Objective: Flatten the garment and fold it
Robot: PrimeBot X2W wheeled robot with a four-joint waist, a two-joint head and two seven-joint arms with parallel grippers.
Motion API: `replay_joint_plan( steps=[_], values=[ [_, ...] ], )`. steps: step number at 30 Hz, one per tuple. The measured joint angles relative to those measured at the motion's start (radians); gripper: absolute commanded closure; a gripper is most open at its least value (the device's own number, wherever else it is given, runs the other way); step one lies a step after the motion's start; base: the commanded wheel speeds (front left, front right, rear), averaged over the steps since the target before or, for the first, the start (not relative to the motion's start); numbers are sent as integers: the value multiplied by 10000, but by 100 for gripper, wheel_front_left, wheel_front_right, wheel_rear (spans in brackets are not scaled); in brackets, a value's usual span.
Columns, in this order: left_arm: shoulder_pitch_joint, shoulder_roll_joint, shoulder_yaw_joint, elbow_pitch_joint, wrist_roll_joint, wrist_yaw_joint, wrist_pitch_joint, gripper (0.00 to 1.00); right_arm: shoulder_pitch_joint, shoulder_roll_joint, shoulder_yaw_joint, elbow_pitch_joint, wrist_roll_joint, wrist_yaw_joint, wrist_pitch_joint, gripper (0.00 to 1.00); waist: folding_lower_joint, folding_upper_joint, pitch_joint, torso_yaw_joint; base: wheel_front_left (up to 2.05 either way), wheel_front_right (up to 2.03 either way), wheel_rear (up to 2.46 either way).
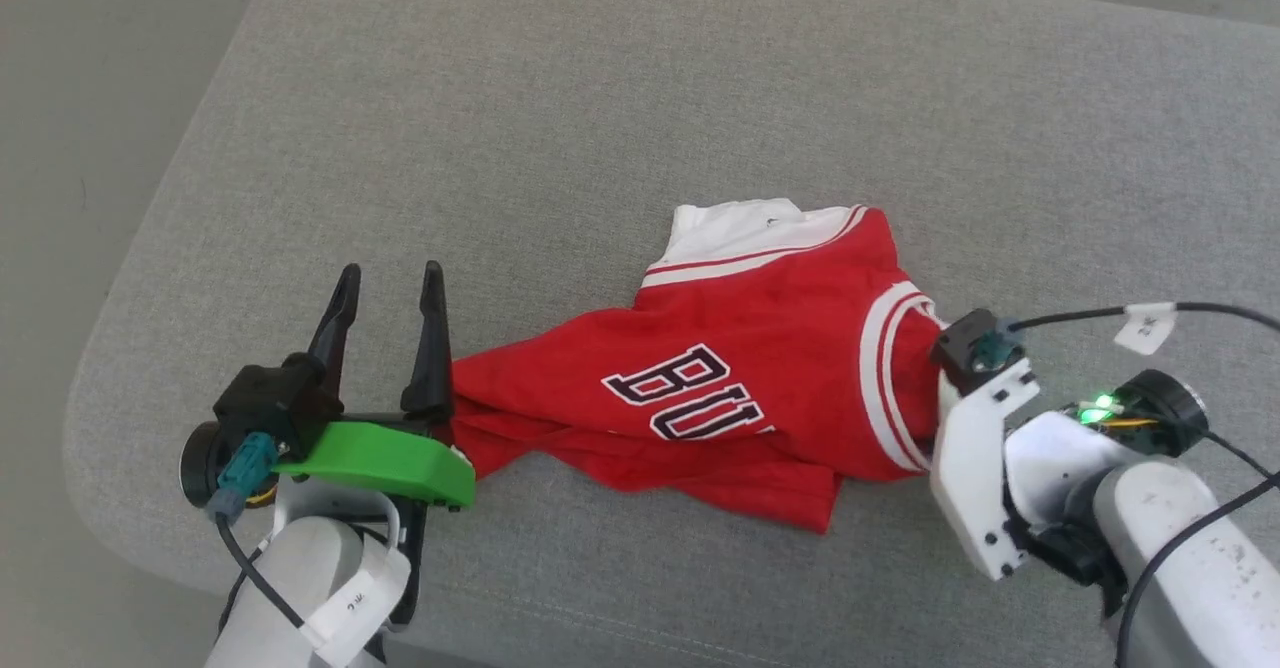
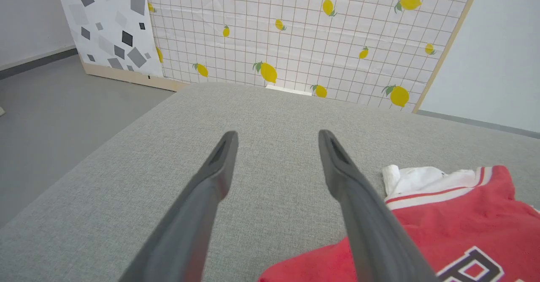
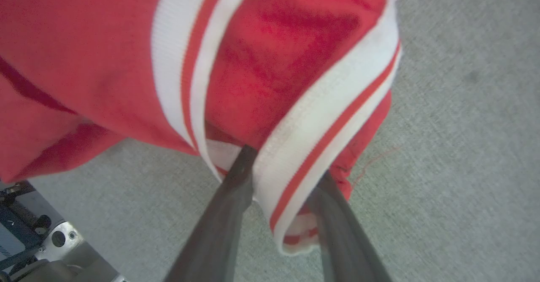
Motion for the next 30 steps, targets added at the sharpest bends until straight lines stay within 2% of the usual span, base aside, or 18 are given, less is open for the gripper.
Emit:
replay_joint_plan(
  steps=[2, 3, 8, 11, 12, 14, 15, 16, 17, 20, 30],
  values=[
    [6, -35, 88, 77, 15, -77, 0, 0, -43, -59, -276, 144, 186, 2, -148, 100, 0, 0, -47, -47, 0, 0, 0],
    [4, -104, 157, 132, 73, -155, 0, 0, -230, -439, -890, 259, 236, 4, -234, 100, 0, 1, -131, -127, 0, 0, 0],
    [-2, -198, 167, 251, 77, -301, 0, 0, -809, -1691, -2150, 629, 6, 2, -192, 100, 0, 0, -207, -114, 0, 0, 0],
    [-6, -211, 167, 364, 77, -380, 0, 0, -962, -1979, -2706, 966, -205, 2, -105, 100, 0, 0, -198, -97, 0, 0, 0],
    [-9, -219, 165, 460, 77, -420, 0, 0, -965, -1918, -3116, 1453, -290, 2, -73, 100, 0, 0, -201, -79, 0, 0, 0],
    [-8, -221, 167, 518, 73, -453, 0, 0, -926, -1772, -3244, 1772, -430, 2, -115, 100, 0, 0, -244, -92, 0, 0, 0],
    [-5, -219, 173, 543, 73, -454, -2, 0, -870, -1613, -3386, 1942, -443, 2, -245, 82, 0, 0, -275, -103, 0, 0, 0],
    [-3, -219, 173, 573, 73, -454, 0, 0, -793, -1450, -3473, 2034, -445, 2, -428, 46, 0, 1, -313, -116, 0, 0, 0],
    [-1, -221, 171, 593, 71, -454, 0, 0, -739, -1317, -3538, 2096, -443, 2, -560, 0, 0, 0, -347, -130, 0, 0, 0],
    [17, -201, 171, 658, 69, -460, 4, 0, -616, -815, -3956, 2052, -422, 4, -1369, 0, 0, 0, -503, -204, 0, 0, 0],
    [319, -15, 167, 663, -21, -462, 199, 0, 85, 1014, -6040, 470, -169, 0, -5476, 0, 0, 0, -1292, -683, 0, 0, 0]
  ],
)
